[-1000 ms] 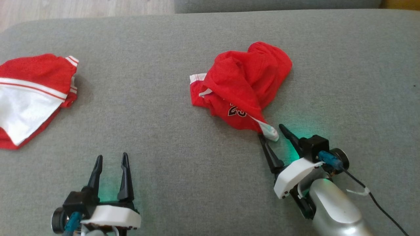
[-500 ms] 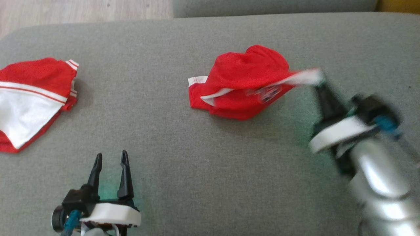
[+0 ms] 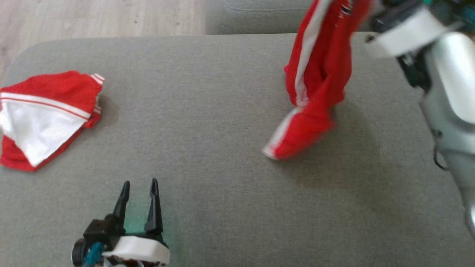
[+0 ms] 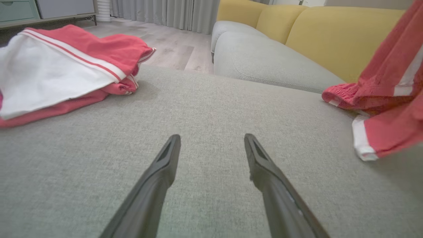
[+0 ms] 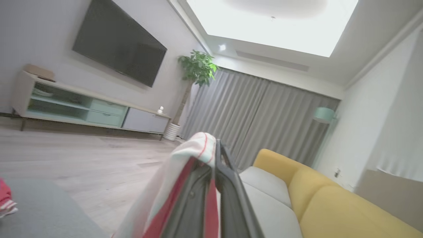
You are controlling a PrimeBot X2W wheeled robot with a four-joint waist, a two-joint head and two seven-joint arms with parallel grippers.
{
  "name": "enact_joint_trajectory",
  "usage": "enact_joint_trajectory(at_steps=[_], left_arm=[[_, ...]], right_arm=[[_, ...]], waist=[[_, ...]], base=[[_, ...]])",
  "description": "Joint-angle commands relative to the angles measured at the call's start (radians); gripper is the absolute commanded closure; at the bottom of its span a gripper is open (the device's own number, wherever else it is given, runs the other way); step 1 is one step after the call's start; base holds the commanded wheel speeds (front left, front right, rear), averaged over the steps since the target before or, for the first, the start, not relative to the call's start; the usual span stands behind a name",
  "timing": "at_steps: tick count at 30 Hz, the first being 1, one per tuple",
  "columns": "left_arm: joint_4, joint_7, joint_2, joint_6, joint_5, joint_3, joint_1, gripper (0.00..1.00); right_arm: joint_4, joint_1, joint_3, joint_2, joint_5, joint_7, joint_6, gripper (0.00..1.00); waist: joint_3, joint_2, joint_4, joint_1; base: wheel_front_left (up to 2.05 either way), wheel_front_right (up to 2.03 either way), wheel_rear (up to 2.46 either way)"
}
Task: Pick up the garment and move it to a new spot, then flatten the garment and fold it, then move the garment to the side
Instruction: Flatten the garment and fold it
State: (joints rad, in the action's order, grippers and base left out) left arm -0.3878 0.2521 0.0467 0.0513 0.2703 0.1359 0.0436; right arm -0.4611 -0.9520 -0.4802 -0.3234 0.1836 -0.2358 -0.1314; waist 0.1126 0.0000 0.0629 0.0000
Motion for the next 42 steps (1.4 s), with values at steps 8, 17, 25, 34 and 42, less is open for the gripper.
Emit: enact_joint_trajectory(at_steps=[8,17,25,34,42], left_arm=[[0.008,0.010,0.004,-0.018,0.021,-0.005,-0.004,0.00],[0.019,0.010,0.004,-0.028,0.021,-0.027,-0.013,0.00],[0.021,0.010,0.004,-0.019,0.007,-0.025,0.016,0.00],[0.021,0.010,0.004,-0.002,-0.013,-0.007,0.059,0.00],[0.030,0.010,0.004,0.024,0.038,0.072,0.118,0.00]], right_arm=[[-0.067,-0.212,-0.076,0.125,0.051,-0.011,0.001,1.00],[-0.186,-0.092,-0.015,0.038,0.064,-0.018,0.001,1.00],[-0.358,0.295,0.014,-0.061,0.061,-0.012,0.001,1.00],[-0.419,0.409,0.160,-0.022,-0.020,-0.025,0.001,0.00],[-0.261,0.471,0.323,0.036,-0.109,-0.026,0.001,0.00]], waist=[[-0.005,0.0000,0.032,0.0000],[0.003,0.0000,0.003,0.0000],[0.039,0.0000,-0.044,0.0000],[0.067,0.0000,-0.095,0.0000],[0.083,0.0000,-0.128,0.0000]], base=[[0.00,0.00,0.00],[0.00,0.00,0.00],[0.00,0.00,0.00],[0.00,0.00,0.00],[0.00,0.00,0.00]])
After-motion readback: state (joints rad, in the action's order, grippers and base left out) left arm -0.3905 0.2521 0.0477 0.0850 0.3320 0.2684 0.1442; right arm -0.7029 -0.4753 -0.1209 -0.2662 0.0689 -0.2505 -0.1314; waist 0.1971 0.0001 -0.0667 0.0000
